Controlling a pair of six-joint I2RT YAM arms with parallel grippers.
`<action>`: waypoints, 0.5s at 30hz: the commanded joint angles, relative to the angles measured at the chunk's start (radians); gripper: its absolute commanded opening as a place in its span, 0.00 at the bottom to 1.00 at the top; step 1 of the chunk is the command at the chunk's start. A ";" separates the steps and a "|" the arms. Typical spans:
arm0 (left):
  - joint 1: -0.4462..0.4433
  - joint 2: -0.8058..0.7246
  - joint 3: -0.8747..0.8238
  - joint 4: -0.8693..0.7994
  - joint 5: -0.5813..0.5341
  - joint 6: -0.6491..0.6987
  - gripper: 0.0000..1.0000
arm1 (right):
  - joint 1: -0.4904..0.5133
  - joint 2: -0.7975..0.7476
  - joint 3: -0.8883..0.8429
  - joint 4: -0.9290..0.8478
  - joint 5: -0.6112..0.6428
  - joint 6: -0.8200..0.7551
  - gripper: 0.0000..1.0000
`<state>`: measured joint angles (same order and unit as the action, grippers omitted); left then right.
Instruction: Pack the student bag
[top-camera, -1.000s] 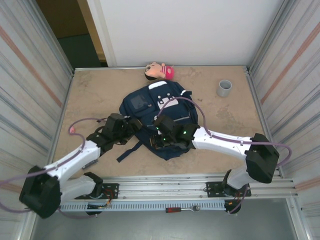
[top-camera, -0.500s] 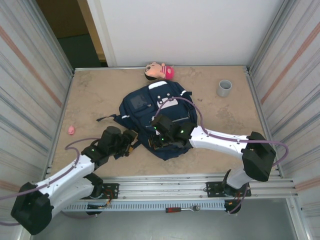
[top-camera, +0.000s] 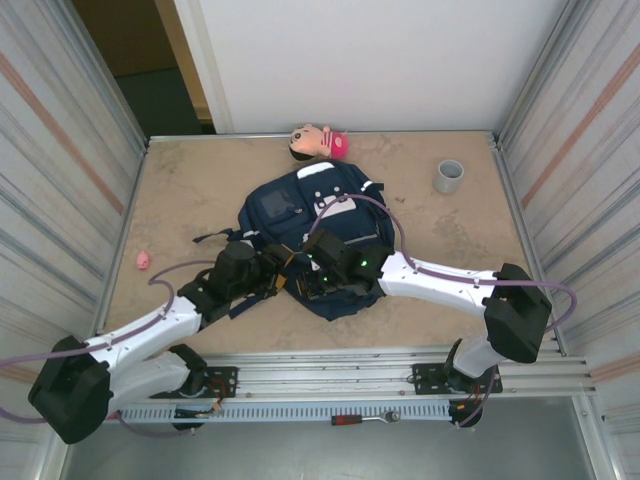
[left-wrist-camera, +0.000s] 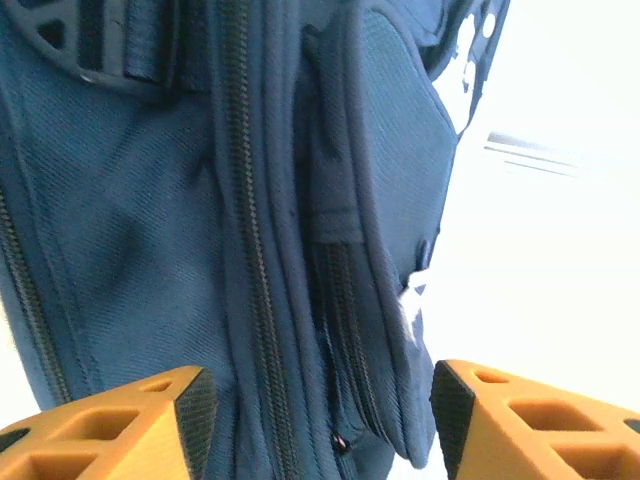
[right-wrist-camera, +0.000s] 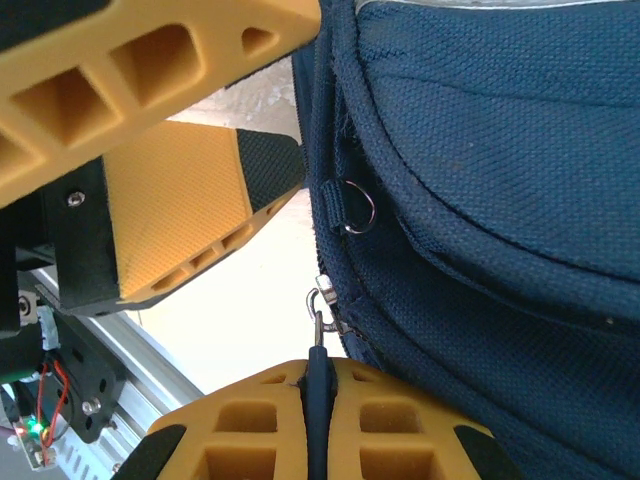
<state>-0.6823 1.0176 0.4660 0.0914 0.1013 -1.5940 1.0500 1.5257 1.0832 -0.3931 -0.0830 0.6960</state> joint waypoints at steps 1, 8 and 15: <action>-0.019 -0.015 0.022 0.009 -0.055 -0.004 0.58 | 0.022 -0.001 0.031 0.008 -0.057 -0.029 0.00; -0.019 0.125 0.028 0.100 -0.040 -0.030 0.48 | 0.022 -0.008 0.025 0.017 -0.064 -0.030 0.00; 0.000 0.162 0.088 -0.044 -0.077 0.024 0.06 | 0.017 -0.056 0.014 -0.067 -0.045 -0.062 0.00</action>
<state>-0.6960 1.1831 0.5121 0.1383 0.0826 -1.6054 1.0492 1.5238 1.0828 -0.4145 -0.0784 0.6868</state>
